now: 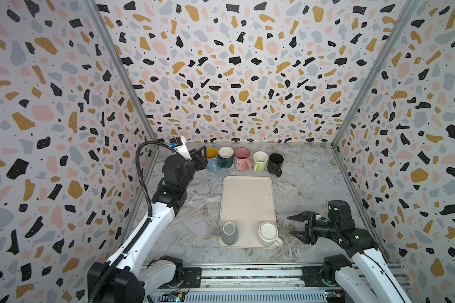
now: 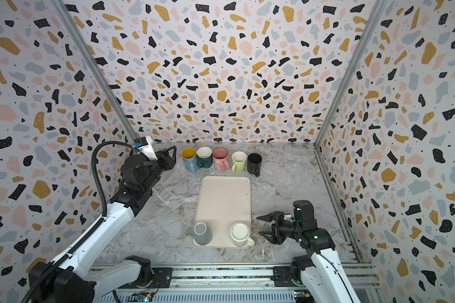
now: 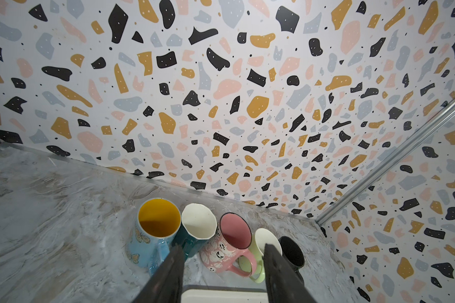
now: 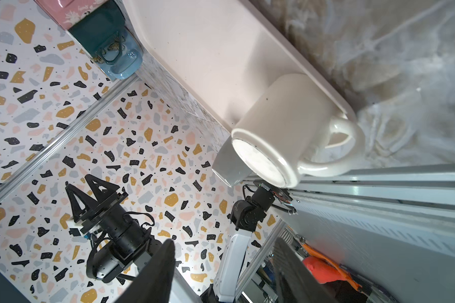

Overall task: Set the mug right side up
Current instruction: 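Open the right gripper and move it to the white mug on the tray, then close the right gripper on the white mug's handle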

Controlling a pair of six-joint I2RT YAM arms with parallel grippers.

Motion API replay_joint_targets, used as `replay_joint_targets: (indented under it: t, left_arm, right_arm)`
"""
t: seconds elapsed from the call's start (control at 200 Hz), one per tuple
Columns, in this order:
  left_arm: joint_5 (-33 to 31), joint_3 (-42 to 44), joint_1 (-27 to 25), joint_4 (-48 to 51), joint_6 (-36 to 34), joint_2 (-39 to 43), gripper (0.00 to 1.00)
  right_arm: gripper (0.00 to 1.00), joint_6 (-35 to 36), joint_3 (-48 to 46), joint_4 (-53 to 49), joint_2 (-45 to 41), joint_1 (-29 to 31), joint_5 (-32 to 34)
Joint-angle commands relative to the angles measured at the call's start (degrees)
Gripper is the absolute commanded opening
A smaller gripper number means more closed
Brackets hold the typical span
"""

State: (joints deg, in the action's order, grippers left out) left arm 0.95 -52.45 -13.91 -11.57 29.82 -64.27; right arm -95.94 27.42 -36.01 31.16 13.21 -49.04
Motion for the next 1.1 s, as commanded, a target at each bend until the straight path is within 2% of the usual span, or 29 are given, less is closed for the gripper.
replay_joint_targets:
  t: [0.0, 0.255, 0.441, 0.601, 0.696, 1.096]
  left_arm:
    - [-0.3, 0.5, 0.3, -2.4, 1.4, 0.9, 0.50]
    - [-0.8, 0.2, 0.3, -2.0, 1.3, 0.6, 0.51]
    - [-1.3, 0.0, 0.3, -1.4, 0.8, 0.5, 0.51]
    - [-1.7, -0.1, 0.3, -1.3, 0.7, 0.0, 0.51]
    - [-1.9, -0.2, 0.3, -1.1, 0.5, -0.4, 0.51]
    - [-3.0, -0.8, 0.3, 0.0, -0.7, -1.4, 0.52]
  right_arm:
    - [0.61, -8.6, -2.0, -1.4, -2.3, 2.9, 1.7]
    - [0.63, -12.6, -5.0, 3.5, 1.2, 11.2, 4.4]
    - [0.62, -15.1, -5.5, 1.7, 0.6, 11.7, 8.9]
    - [0.59, -19.3, -8.0, 5.8, 0.4, 12.9, 10.7]
    - [0.54, -19.9, -8.8, 7.9, 2.2, 13.7, 11.0]
    - [0.53, -23.7, -11.2, 15.6, 6.7, 16.4, 11.7]
